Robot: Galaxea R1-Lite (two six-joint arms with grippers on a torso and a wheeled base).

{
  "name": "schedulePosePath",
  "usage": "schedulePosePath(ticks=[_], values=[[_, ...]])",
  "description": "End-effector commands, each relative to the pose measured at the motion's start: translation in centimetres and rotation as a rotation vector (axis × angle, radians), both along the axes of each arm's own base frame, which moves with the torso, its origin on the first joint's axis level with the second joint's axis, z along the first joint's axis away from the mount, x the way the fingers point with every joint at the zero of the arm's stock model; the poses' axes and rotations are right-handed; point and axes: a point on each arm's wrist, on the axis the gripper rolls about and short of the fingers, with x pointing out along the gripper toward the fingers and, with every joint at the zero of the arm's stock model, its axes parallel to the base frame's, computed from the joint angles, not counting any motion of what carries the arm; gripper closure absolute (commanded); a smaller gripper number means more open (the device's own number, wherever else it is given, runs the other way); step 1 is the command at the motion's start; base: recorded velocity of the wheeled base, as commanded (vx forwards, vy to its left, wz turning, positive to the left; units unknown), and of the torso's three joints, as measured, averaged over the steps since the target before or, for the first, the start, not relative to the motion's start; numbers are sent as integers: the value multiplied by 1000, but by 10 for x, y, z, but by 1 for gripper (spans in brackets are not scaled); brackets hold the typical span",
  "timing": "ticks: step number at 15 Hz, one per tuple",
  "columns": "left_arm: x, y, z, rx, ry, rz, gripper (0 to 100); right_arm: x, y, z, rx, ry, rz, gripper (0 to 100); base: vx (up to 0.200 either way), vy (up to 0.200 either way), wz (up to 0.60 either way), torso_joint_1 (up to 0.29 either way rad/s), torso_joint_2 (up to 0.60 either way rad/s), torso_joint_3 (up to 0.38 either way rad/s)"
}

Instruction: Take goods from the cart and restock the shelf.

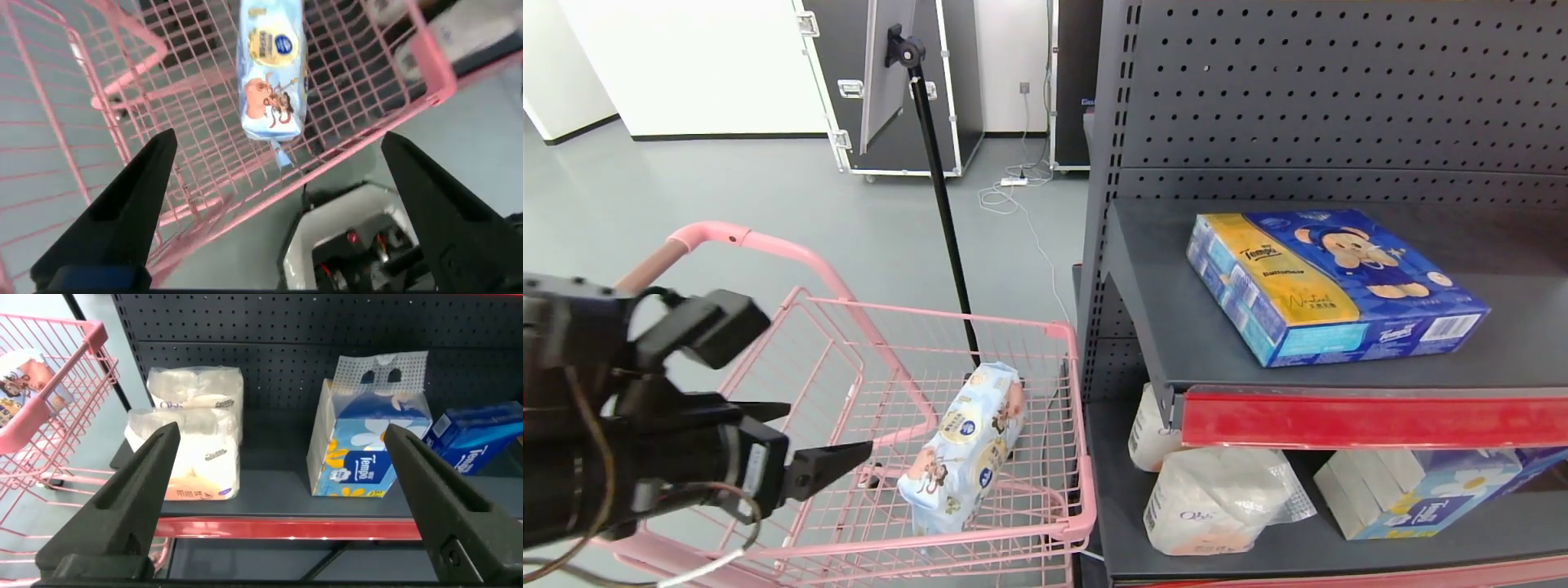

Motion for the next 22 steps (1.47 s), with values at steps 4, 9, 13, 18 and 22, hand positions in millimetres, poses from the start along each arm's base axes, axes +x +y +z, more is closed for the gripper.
schedulePosePath(ticks=[4, 9, 13, 18, 22], values=[[63, -51, -73, 130, 203, -101, 0, 0, 0, 0, 0, 0, 0, 0, 0, 0, 0, 0, 0, 0], [80, -61, -97, 176, 267, -91, 0, 0, 0, 0, 0, 0, 0, 0, 0, 0, 0, 0, 0, 0], [98, -70, -107, 183, 281, -89, 0, 0, 0, 0, 0, 0, 0, 0, 0, 0, 0, 0, 0, 0], [111, -80, -122, 198, 306, -98, 0, 0, 0, 0, 0, 0, 0, 0, 0, 0, 0, 0, 0, 0], [122, -88, -133, 204, 310, -98, 0, 0, 0, 0, 0, 0, 0, 0, 0, 0, 0, 0, 0, 0]])
